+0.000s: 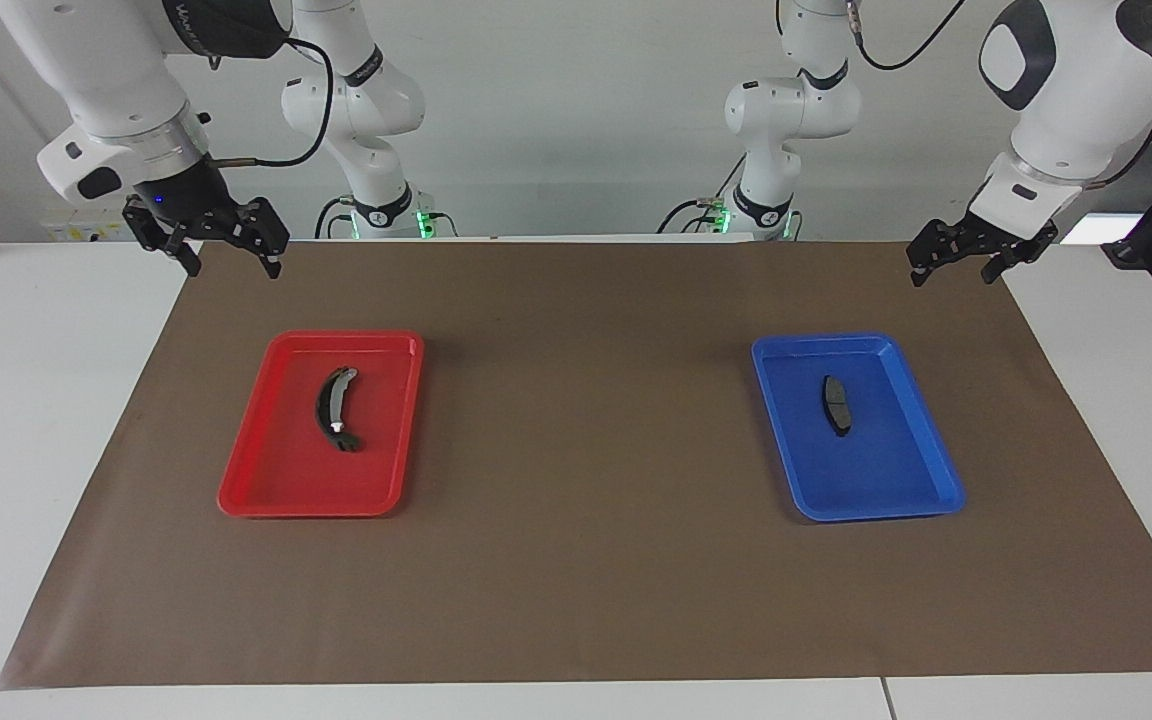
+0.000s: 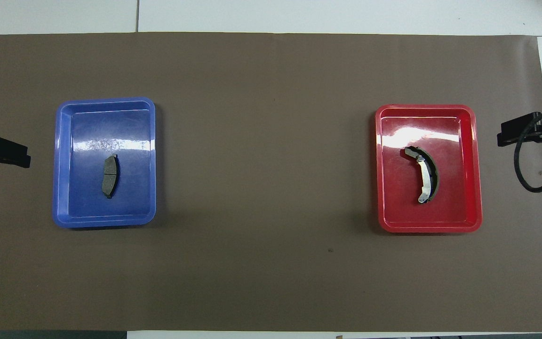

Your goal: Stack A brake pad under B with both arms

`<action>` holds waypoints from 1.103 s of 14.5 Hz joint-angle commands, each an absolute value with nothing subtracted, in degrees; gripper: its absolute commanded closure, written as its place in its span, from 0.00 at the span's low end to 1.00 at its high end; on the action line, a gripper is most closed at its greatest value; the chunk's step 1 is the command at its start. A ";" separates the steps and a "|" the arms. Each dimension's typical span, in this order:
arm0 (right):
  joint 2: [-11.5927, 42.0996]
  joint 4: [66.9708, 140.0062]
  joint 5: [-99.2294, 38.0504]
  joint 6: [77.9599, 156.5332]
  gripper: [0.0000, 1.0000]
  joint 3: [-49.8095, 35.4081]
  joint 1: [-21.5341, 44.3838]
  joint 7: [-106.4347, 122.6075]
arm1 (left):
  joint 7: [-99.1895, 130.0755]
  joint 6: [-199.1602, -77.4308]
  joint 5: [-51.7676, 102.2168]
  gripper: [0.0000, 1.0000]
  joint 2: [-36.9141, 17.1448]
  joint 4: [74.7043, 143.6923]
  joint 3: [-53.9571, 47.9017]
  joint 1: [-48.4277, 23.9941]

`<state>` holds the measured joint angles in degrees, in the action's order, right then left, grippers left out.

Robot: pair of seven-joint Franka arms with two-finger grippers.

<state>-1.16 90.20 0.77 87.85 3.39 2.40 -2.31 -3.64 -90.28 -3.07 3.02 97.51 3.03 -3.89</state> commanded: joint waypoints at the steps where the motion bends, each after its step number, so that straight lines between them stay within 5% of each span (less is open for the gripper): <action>1: -2.02 91.14 1.32 87.98 0.00 3.08 2.20 -3.16 | -4.13 -89.74 -3.60 0.01 3.43 97.73 2.72 -3.43; 16: -2.02 91.05 1.23 88.33 0.00 2.99 2.28 -3.52 | -4.22 -89.74 -3.60 0.01 3.43 97.73 2.64 -3.52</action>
<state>-1.16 90.20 0.78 87.90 3.36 2.43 -2.31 -3.64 -90.13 -3.07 3.02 97.52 2.97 -3.89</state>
